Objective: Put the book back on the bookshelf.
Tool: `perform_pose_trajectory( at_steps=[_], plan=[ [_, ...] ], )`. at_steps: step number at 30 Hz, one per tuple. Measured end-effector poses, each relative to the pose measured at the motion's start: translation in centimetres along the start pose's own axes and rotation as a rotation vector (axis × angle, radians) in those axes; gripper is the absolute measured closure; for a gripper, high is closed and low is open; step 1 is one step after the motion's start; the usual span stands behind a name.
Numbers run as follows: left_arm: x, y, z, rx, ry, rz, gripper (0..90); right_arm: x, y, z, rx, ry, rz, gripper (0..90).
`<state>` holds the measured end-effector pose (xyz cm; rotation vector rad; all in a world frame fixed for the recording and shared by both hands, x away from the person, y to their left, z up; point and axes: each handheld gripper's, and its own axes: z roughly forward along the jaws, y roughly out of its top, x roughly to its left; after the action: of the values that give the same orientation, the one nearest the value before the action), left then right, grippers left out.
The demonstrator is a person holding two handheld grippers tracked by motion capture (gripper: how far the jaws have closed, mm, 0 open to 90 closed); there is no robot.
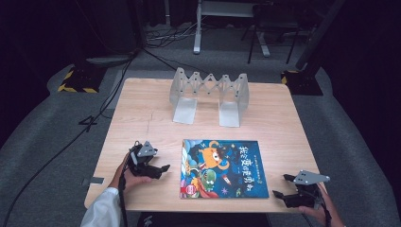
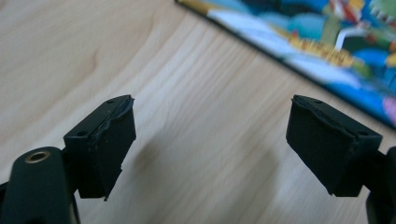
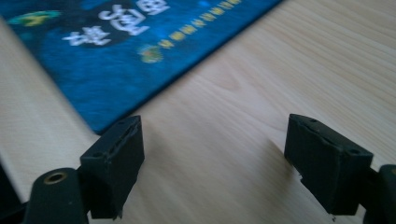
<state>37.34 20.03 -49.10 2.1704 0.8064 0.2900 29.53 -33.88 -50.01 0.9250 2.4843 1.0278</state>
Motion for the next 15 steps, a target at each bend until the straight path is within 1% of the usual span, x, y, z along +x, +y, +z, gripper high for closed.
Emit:
perform_pose_trajectory(
  at_steps=[1,2,3,4,5,6,7,8,9,10,11,12,14,15],
  plan=[
    [-0.1,0.8,0.4,-0.012,-0.005,0.006,16.4,0.4,0.2,0.2,0.002,0.010,-0.013,22.1],
    [-0.2,1.4,0.9,-0.013,-0.008,0.007,16.4,1.1,0.6,0.5,0.003,0.017,-0.031,22.4],
    [-0.3,1.8,1.2,-0.017,-0.013,0.010,16.4,1.4,0.9,0.6,-0.007,0.013,-0.039,23.0],
    [-0.4,2.4,1.7,-0.020,-0.002,0.029,16.5,1.5,1.1,0.6,-0.009,0.014,-0.039,23.3],
    [-0.4,2.7,2.1,-0.010,-0.001,0.038,16.4,1.6,1.3,0.7,-0.022,0.015,-0.030,24.0],
    [-0.5,3.4,2.7,-0.002,-0.003,0.041,16.4,1.6,1.3,0.7,-0.031,0.019,-0.025,24.5],
    [-0.4,4.1,3.3,-0.009,0.000,0.044,16.4,1.6,1.3,0.7,-0.037,0.026,-0.026,25.6],
    [-0.4,4.1,3.3,-0.009,0.000,0.044,16.6,1.6,1.3,0.7,-0.037,0.026,-0.026,25.6],
    [-0.2,4.6,3.9,-0.008,-0.015,0.033,16.6,1.7,1.2,0.6,-0.042,0.031,-0.027,25.1],
    [-0.1,5.0,4.5,-0.002,-0.028,0.032,16.3,1.8,1.1,0.5,-0.050,0.053,-0.024,24.4],
    [-0.2,5.3,5.0,-0.002,-0.021,0.037,16.3,1.9,1.1,0.4,-0.057,0.072,-0.030,24.1],
    [-0.2,5.7,5.6,0.010,-0.014,0.050,16.4,2.1,1.0,0.4,-0.056,0.072,-0.035,24.1],
    [-0.1,6.2,6.5,0.034,-0.019,0.038,16.3,2.5,1.1,0.6,-0.044,0.071,-0.051,23.8],
    [-0.1,6.6,7.1,0.042,-0.018,0.044,16.3,2.7,1.1,0.6,-0.040,0.067,-0.063,23.7]
  ],
)
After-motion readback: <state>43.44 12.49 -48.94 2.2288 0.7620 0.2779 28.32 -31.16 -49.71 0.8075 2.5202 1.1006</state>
